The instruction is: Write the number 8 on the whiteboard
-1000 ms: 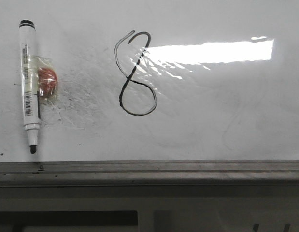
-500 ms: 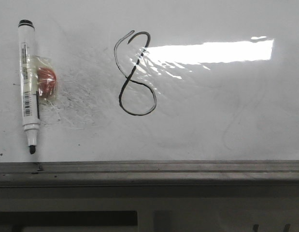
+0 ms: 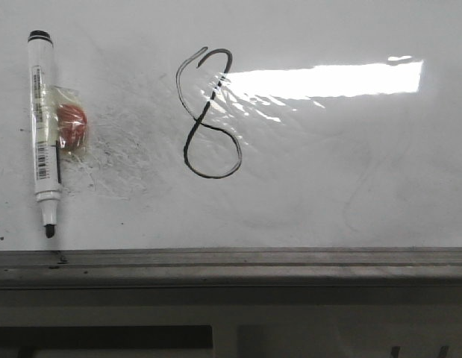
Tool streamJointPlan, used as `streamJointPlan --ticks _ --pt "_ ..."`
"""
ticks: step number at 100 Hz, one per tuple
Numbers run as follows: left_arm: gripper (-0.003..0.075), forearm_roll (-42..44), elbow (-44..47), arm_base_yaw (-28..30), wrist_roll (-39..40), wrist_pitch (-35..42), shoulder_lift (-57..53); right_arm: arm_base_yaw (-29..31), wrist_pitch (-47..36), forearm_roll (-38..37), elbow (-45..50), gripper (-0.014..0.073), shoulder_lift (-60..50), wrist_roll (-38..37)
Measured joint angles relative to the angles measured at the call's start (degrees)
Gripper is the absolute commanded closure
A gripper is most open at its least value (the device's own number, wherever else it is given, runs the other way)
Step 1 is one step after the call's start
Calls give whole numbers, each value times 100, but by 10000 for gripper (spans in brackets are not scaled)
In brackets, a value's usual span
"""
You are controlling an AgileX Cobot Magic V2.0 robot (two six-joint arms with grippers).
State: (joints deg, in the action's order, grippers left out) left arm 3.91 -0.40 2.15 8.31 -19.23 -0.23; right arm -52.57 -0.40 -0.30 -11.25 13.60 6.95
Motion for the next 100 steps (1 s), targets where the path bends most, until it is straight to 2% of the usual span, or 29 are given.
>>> streamJointPlan --ticks 17,28,41,57,68,77,87,100 --pt "741 0 0 0 0 0 0 85 -161 -12 116 657 0 0" --pt "741 0 0 0 0 0 0 519 -1021 -35 492 657 0 0" --pt "741 0 0 0 0 0 0 1618 -2596 -143 1129 657 20 0" --pt "741 0 0 0 0 0 0 3315 -3250 -398 1185 657 20 -361" --pt "741 0 0 0 0 0 0 4475 -3134 -693 1185 657 20 -1013" --pt "741 0 0 0 0 0 0 5196 -2536 -1085 1185 657 -142 -1474" --pt "741 0 0 0 0 0 0 5564 -1459 -1209 1185 657 -649 -1738" --pt "741 0 0 0 0 0 0 5632 -107 -1011 1185 657 -1343 -1610"
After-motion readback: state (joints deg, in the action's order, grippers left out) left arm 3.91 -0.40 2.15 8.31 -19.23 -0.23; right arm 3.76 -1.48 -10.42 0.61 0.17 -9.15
